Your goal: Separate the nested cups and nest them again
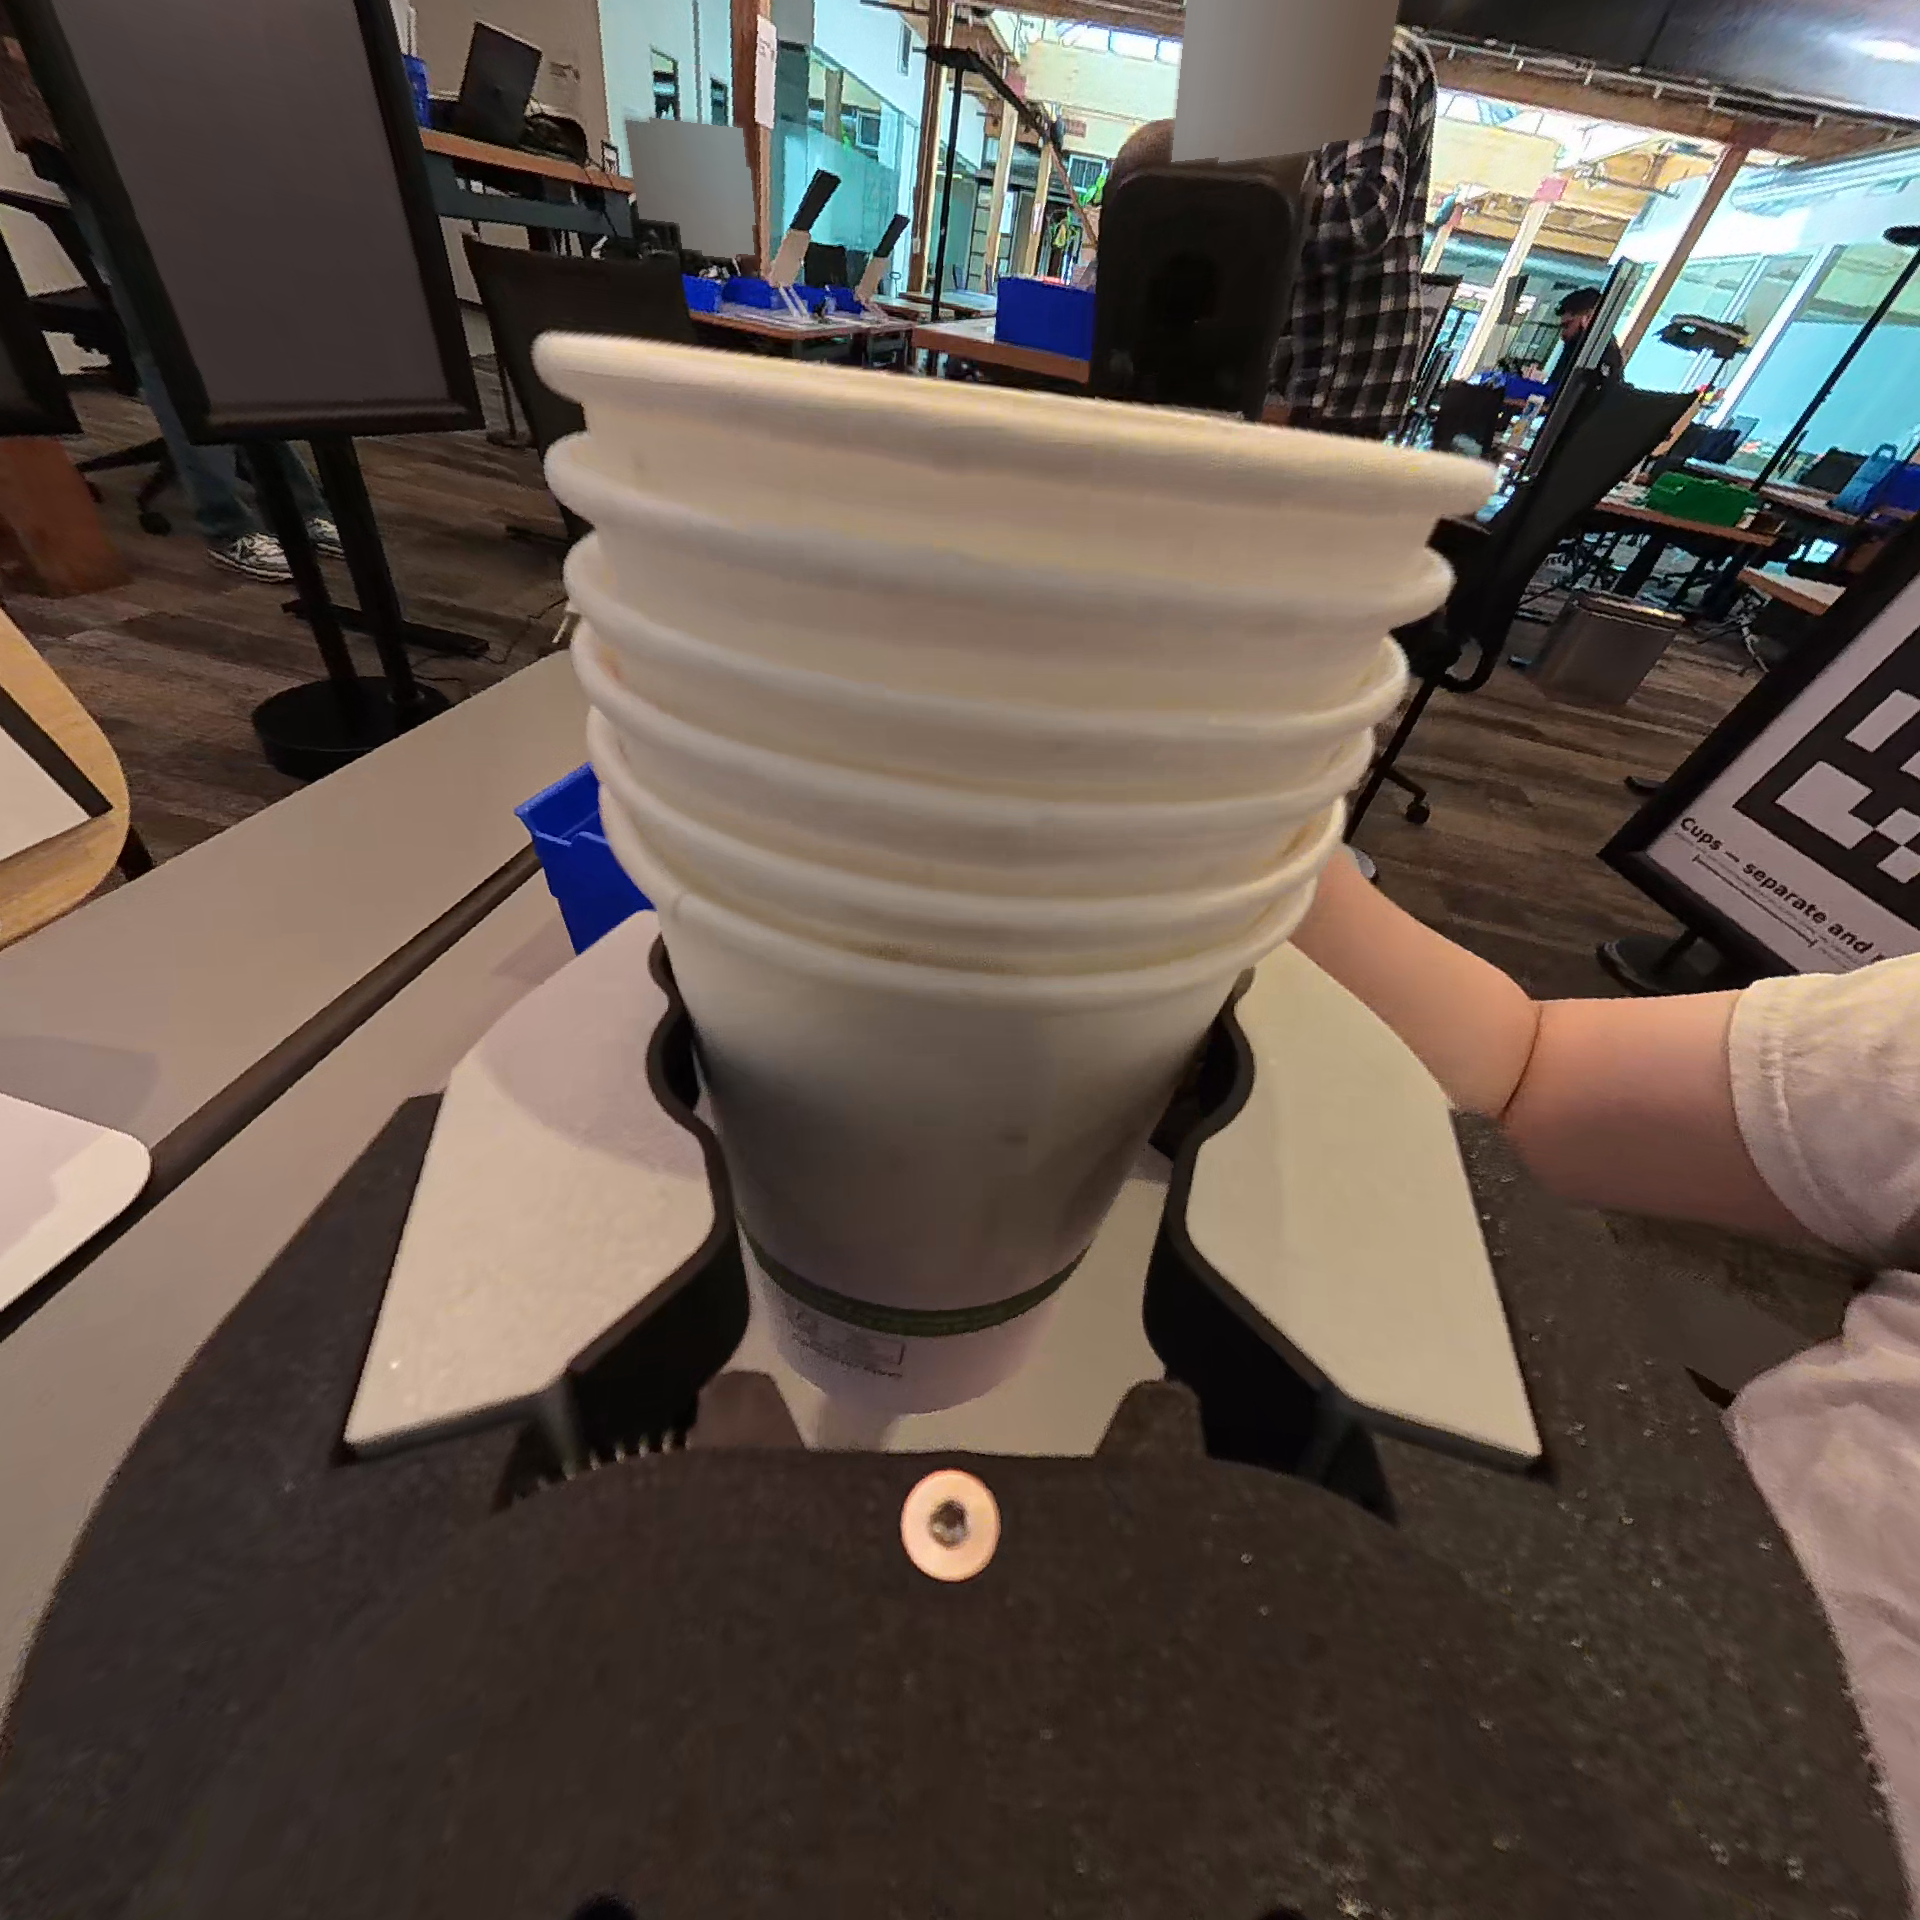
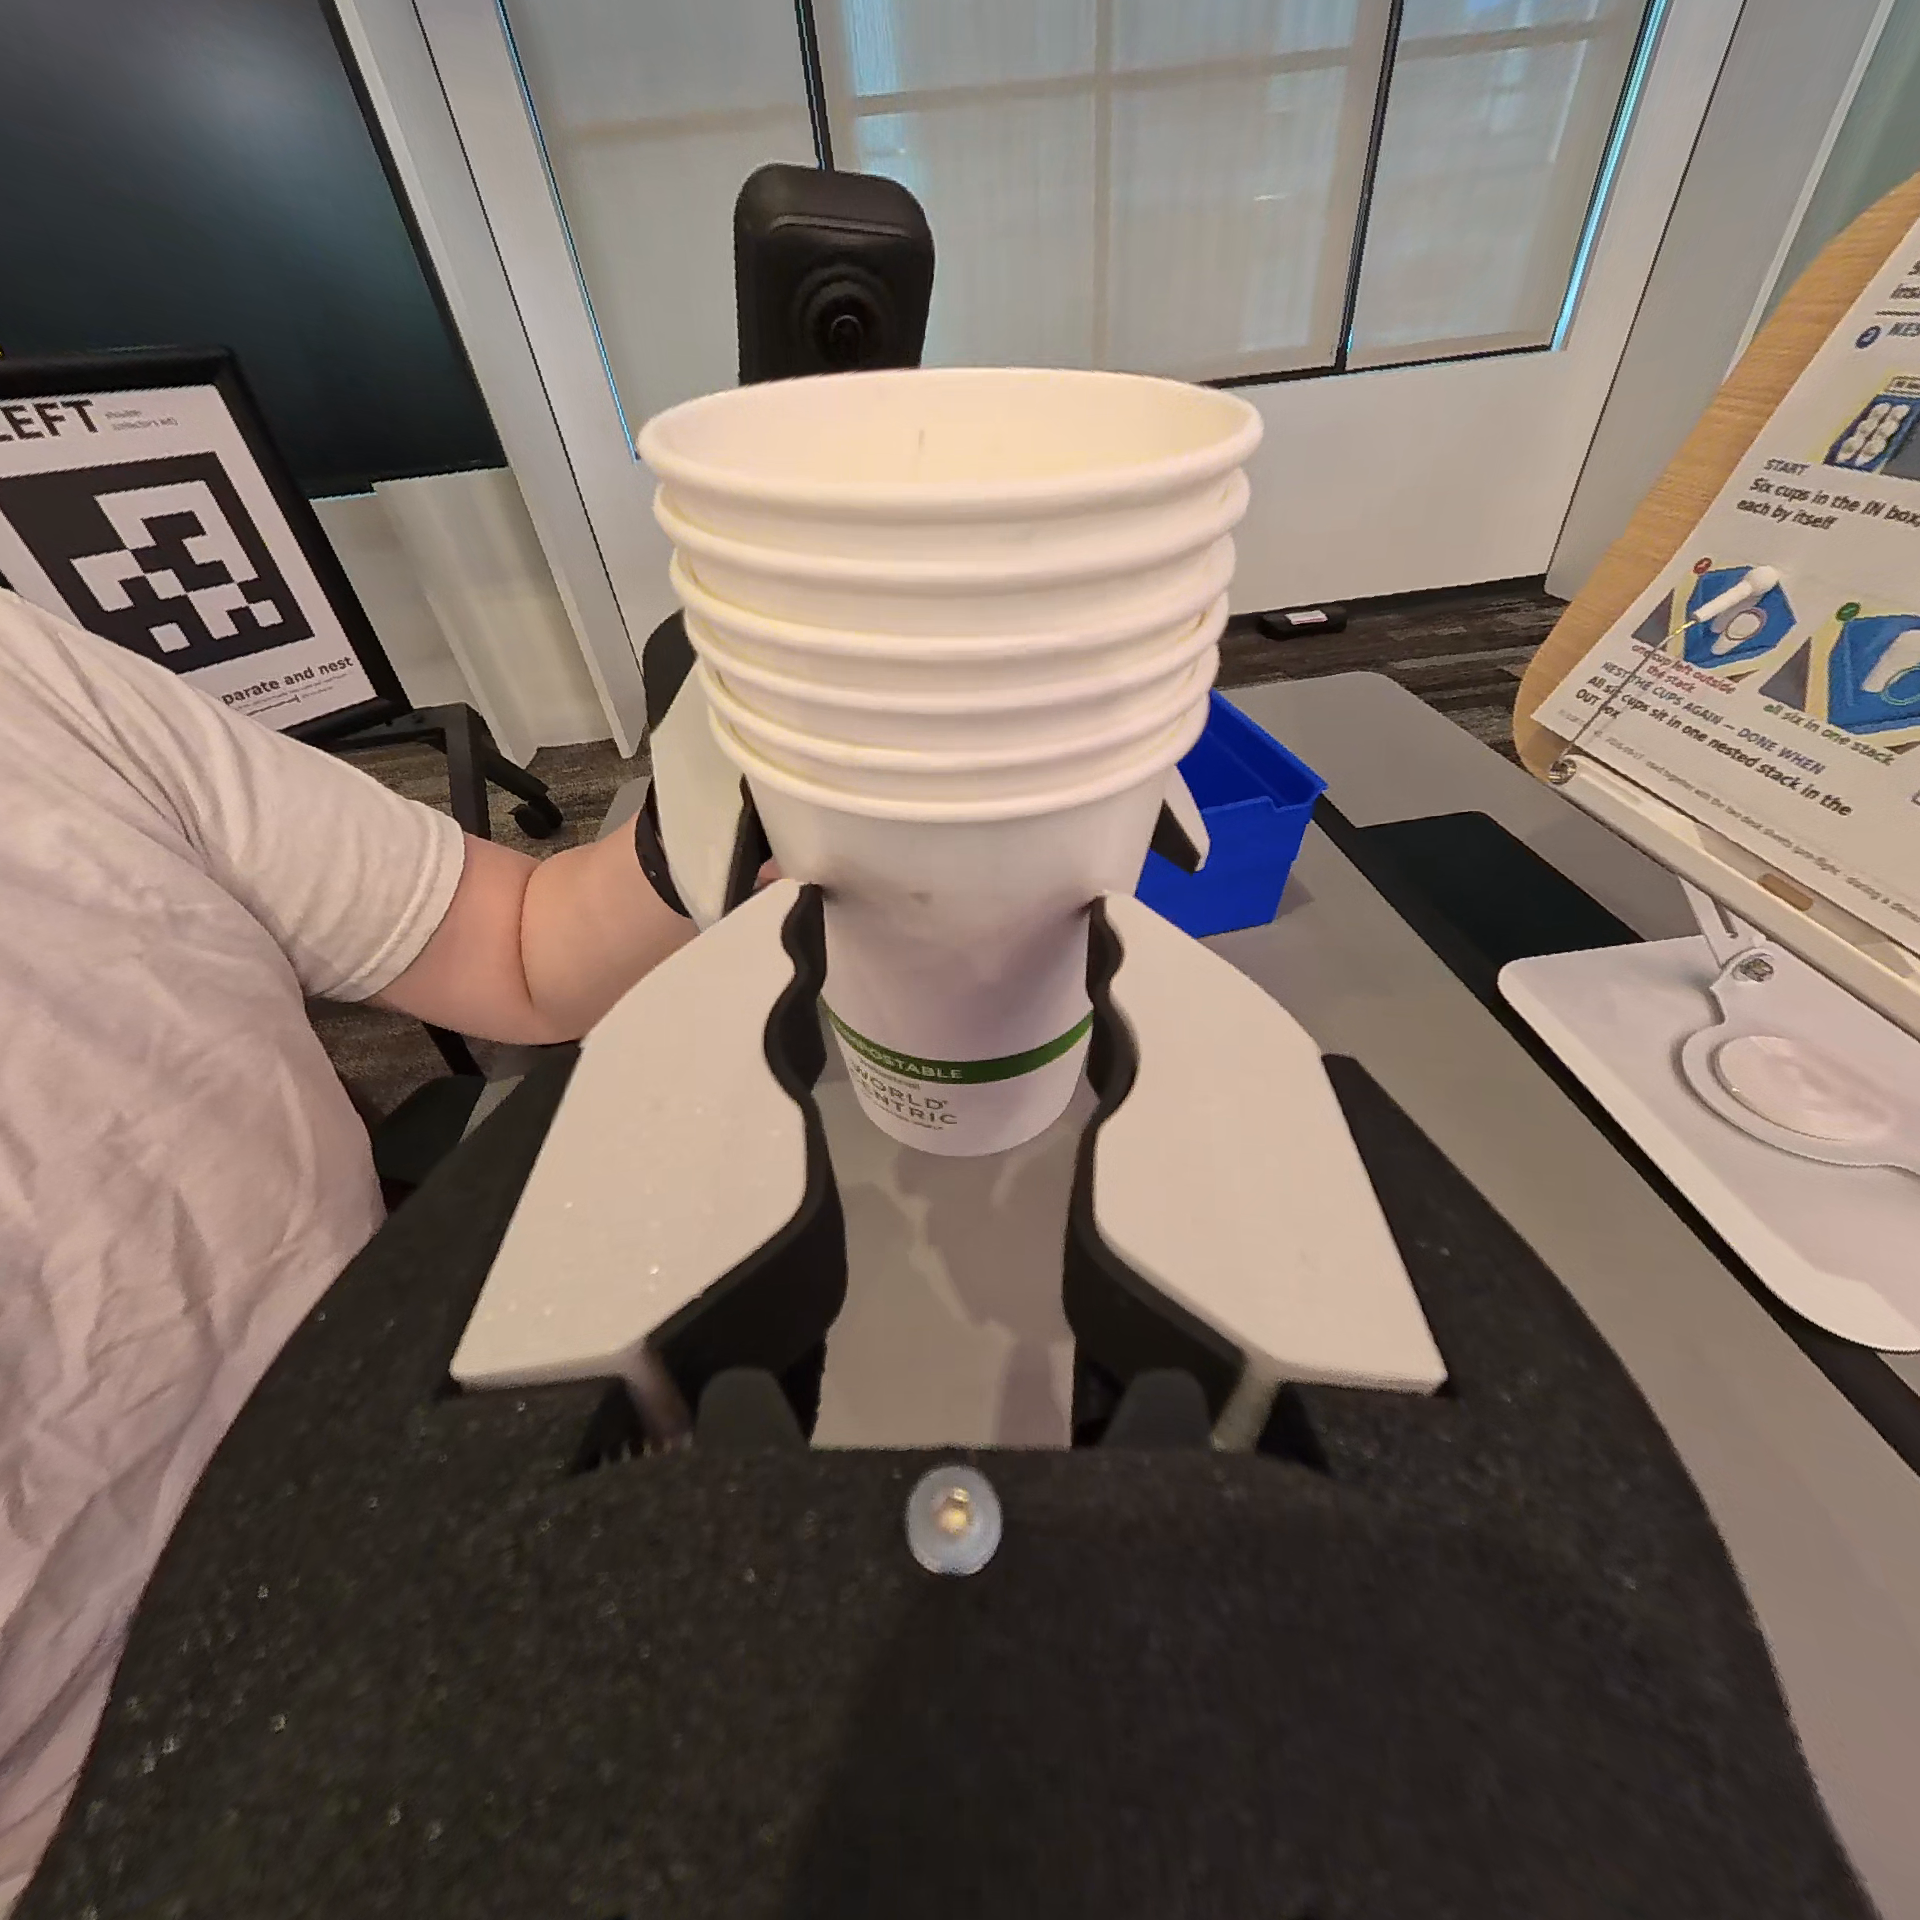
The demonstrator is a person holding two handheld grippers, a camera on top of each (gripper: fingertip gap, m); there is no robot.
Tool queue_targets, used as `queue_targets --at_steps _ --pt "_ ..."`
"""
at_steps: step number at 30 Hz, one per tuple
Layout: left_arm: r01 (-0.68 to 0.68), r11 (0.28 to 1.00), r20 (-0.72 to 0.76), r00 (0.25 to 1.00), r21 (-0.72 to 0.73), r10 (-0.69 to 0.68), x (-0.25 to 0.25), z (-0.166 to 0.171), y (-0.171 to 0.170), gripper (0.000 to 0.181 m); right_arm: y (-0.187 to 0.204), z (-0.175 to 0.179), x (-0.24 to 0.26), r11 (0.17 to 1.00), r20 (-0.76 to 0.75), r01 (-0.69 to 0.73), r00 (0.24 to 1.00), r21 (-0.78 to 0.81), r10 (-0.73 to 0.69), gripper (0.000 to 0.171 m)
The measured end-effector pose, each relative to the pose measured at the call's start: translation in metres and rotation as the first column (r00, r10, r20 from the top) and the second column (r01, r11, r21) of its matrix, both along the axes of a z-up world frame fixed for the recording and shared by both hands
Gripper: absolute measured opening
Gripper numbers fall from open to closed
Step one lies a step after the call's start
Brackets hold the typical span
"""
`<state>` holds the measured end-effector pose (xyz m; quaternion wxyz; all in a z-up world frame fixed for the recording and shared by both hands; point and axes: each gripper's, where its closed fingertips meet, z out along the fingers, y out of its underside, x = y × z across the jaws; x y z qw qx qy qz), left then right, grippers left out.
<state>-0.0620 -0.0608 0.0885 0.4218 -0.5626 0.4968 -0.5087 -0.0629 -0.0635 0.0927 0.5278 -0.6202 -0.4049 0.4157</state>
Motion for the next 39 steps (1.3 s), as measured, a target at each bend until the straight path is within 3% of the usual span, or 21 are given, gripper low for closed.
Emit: queue_targets --at_steps 16,22,25,29,32,34,39 --pt "0.003 1.000 0.005 1.000 0.008 -0.003 -0.001 0.000 0.002 0.093 0.000 0.001 0.001 1.000 -0.001 0.006 1.000 0.006 -0.006 0.048" --pt "-0.026 1.000 0.041 0.999 0.005 0.026 -0.008 0.008 0.013 0.093 -0.003 0.013 0.024 0.987 0.112 0.135 0.983 0.086 -0.144 0.053" --pt "-0.109 0.993 0.032 0.994 0.049 0.107 -0.014 0.007 0.032 0.093 -0.019 0.035 0.026 0.966 0.177 0.170 0.963 0.196 -0.205 0.042" --pt "-0.152 0.987 0.041 0.988 0.053 0.150 -0.017 0.007 0.045 0.093 -0.011 0.057 0.009 0.931 0.400 0.151 0.871 0.334 -0.285 0.027" --pt "-0.190 0.978 0.014 0.982 0.082 0.189 -0.018 0.000 0.053 0.093 -0.012 0.072 -0.020 0.958 0.537 0.045 0.820 0.283 -0.197 0.027" --pt "-0.199 0.975 0.000 0.980 0.100 0.200 -0.017 -0.004 0.055 0.093 -0.001 0.078 -0.029 0.956 0.623 0.031 0.753 0.291 -0.214 0.023" --pt "-0.212 0.966 -0.024 0.976 0.148 0.218 -0.017 -0.007 0.056 0.093 0.010 0.063 -0.034 0.986 0.787 -0.031 0.607 0.162 -0.110 0.014"
